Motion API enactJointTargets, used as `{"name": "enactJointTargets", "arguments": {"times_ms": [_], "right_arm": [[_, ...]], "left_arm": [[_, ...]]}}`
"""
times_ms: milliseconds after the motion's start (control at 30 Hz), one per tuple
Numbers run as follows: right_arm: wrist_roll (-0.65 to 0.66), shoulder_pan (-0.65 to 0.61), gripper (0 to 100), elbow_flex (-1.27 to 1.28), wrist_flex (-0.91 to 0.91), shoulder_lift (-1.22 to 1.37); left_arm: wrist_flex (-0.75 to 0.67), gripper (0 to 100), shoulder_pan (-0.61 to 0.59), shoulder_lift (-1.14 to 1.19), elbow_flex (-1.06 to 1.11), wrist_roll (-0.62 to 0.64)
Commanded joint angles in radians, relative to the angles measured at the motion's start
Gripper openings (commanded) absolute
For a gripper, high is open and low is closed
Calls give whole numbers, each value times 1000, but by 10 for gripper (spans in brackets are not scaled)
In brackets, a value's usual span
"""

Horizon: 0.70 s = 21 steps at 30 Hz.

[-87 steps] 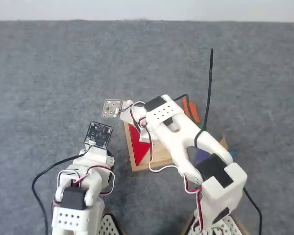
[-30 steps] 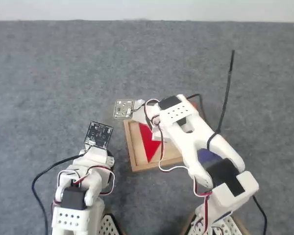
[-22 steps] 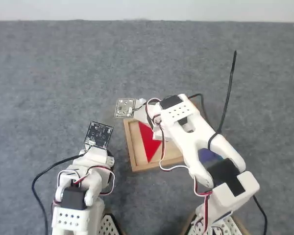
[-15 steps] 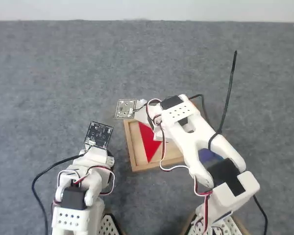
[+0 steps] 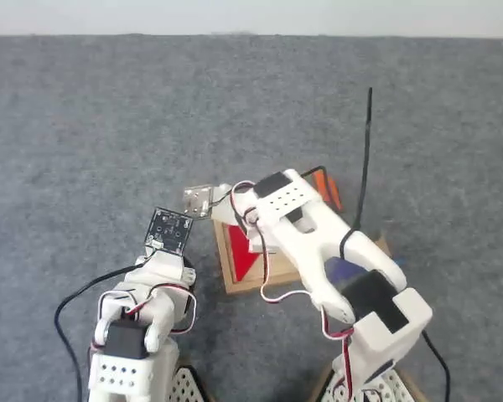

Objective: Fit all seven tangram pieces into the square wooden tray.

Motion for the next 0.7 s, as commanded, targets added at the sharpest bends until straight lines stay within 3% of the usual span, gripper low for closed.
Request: {"name": "enactJointTargets", "arguments": {"times_ms": [0, 667], "right_arm": [[-18, -30, 292, -32, 16, -1], [-15, 38, 296, -31, 16, -70]], "left_arm": [[3, 19, -3, -15, -10, -2], [3, 19, -3, -15, -10, -2]]}}
